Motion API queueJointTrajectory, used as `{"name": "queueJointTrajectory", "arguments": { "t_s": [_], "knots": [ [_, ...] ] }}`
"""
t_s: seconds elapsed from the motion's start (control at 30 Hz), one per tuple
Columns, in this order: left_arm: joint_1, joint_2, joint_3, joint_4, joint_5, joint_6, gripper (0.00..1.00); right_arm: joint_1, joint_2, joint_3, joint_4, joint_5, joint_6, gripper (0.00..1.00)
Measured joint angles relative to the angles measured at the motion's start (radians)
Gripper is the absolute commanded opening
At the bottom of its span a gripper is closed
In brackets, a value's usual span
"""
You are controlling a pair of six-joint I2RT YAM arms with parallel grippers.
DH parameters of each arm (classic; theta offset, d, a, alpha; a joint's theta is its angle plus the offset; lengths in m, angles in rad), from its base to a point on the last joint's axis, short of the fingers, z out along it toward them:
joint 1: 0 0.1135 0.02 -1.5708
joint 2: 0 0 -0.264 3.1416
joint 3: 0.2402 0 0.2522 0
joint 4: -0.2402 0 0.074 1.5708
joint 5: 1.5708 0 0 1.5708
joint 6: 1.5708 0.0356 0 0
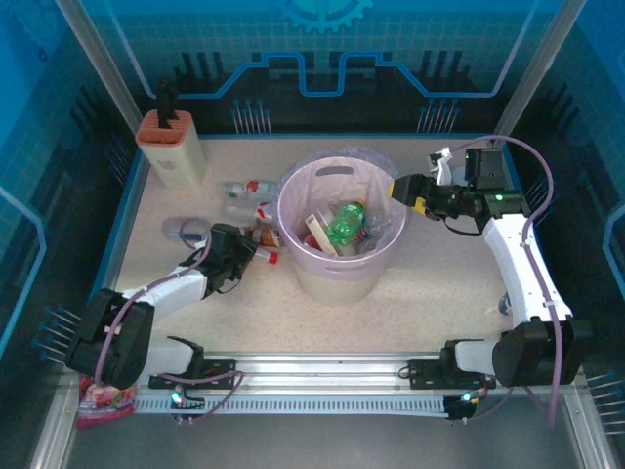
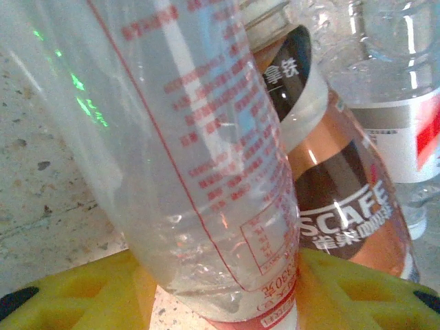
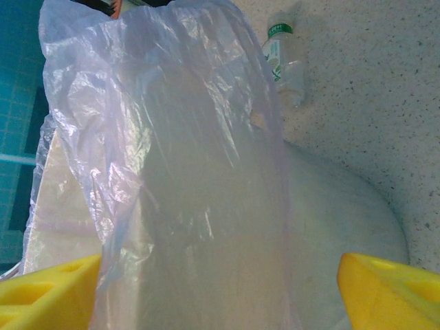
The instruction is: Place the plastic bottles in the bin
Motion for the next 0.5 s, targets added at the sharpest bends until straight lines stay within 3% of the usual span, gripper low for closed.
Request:
{"name": "queueJointTrajectory", "arguments": {
  "t_s": [0.33,0.5],
  "knots": [
    [-0.015,-0.336,-0.014,-0.137,0.003,-0.032,0.48,0.0,-0.011,-0.003,0.03,-0.034,0.014,0.86],
    [-0.015,-0.456,0.097,-0.301,0.004,0.033,0.52,0.003,-0.011,-0.003,0.047,-0.037,0.023,0.86]
  ]
}}
